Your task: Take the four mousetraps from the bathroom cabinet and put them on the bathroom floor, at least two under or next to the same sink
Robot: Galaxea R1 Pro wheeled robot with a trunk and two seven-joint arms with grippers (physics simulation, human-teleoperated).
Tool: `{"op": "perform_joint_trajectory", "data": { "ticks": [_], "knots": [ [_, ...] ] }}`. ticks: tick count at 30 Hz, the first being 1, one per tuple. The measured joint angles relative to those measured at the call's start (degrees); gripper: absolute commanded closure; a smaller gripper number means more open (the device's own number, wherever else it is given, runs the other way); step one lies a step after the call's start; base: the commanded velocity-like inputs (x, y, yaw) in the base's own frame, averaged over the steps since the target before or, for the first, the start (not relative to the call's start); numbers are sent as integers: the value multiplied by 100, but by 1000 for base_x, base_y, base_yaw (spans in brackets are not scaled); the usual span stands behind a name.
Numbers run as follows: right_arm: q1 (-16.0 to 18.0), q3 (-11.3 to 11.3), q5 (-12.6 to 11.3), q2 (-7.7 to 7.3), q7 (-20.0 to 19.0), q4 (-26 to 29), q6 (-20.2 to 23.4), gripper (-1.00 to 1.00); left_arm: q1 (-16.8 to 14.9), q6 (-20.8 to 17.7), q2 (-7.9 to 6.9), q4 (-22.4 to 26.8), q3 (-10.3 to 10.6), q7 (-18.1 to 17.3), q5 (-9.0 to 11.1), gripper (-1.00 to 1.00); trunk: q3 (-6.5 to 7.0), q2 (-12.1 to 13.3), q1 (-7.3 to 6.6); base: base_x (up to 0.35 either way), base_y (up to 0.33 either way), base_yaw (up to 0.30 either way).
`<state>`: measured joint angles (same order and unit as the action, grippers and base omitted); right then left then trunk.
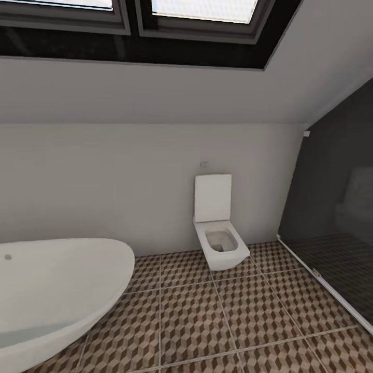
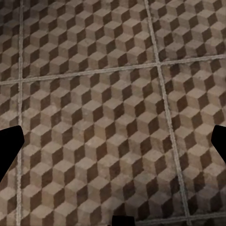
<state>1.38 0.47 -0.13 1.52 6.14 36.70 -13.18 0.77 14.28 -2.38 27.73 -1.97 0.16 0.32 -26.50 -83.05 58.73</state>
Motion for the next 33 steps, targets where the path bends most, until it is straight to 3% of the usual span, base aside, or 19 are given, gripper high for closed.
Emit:
{"op": "perform_joint_trajectory", "data": {
  "ticks": [12,33],
  "knots": [
    [0,2,4,21,32,-10,-192,-100,0,-1,0,-2,0,0,0,-100,0,0,0,0,0,-54],
    [-1,1,5,19,33,-9,-194,-100,-1,0,0,-4,1,0,0,-100,0,0,0,0,0,-287]
  ]
}}
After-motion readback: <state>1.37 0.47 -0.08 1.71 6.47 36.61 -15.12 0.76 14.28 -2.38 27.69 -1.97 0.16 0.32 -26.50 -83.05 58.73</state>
